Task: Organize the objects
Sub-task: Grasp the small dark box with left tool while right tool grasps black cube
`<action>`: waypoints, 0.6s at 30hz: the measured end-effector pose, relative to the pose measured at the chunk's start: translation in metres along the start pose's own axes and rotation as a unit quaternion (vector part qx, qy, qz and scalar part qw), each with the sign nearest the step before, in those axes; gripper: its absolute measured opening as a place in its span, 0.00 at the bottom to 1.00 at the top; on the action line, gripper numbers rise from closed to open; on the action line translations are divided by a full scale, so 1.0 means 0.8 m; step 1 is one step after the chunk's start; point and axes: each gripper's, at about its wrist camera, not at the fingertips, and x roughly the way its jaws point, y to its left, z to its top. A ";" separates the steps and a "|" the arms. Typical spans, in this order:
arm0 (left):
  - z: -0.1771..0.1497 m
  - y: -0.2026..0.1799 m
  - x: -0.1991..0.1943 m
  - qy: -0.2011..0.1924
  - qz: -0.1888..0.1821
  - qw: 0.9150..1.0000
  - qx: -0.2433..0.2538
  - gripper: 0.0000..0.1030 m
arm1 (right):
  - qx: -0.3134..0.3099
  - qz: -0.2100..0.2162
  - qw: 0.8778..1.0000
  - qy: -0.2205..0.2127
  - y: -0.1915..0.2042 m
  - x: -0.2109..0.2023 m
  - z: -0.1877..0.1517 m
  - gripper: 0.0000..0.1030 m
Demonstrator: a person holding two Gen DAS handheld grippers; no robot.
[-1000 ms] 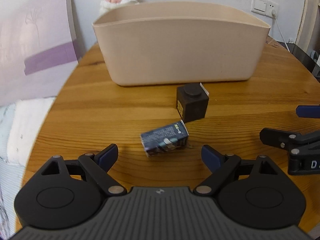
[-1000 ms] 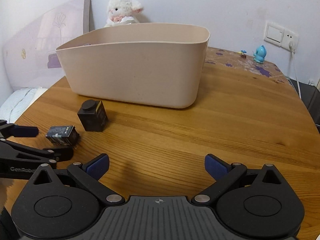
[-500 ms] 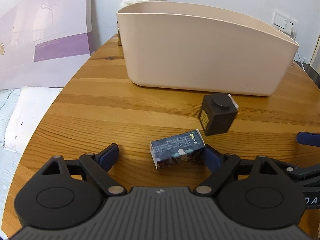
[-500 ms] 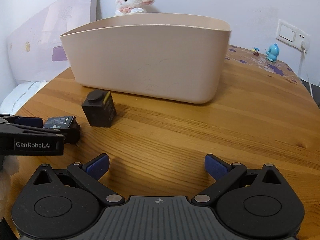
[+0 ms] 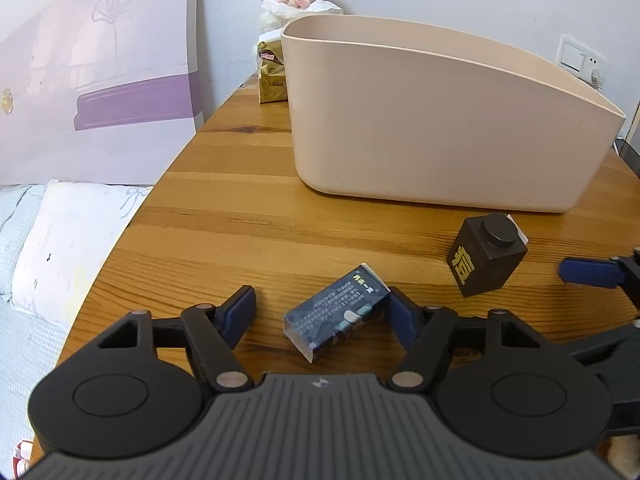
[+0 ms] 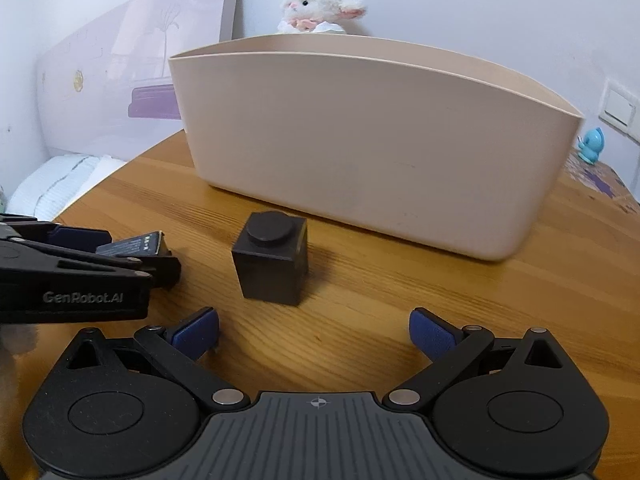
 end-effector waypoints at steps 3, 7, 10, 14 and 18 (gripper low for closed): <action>0.003 0.003 0.002 -0.001 0.000 1.000 -0.001 0.59 | -0.005 -0.001 1.000 -0.006 0.007 0.008 0.006 0.98; 0.009 0.011 0.005 0.000 -0.001 1.000 -0.005 0.39 | -0.013 0.000 1.000 -0.017 0.011 0.011 0.012 0.88; 0.009 0.017 0.003 0.002 -0.003 1.000 -0.007 0.30 | -0.001 0.004 1.000 -0.023 0.006 0.013 0.017 0.71; 0.008 0.016 0.001 -0.001 -0.004 1.000 -0.004 0.24 | -0.002 0.004 1.000 -0.029 0.005 0.010 0.018 0.42; 0.008 0.016 0.003 0.000 -0.001 1.000 -0.004 0.24 | -0.005 0.012 1.000 -0.022 0.002 0.004 0.019 0.28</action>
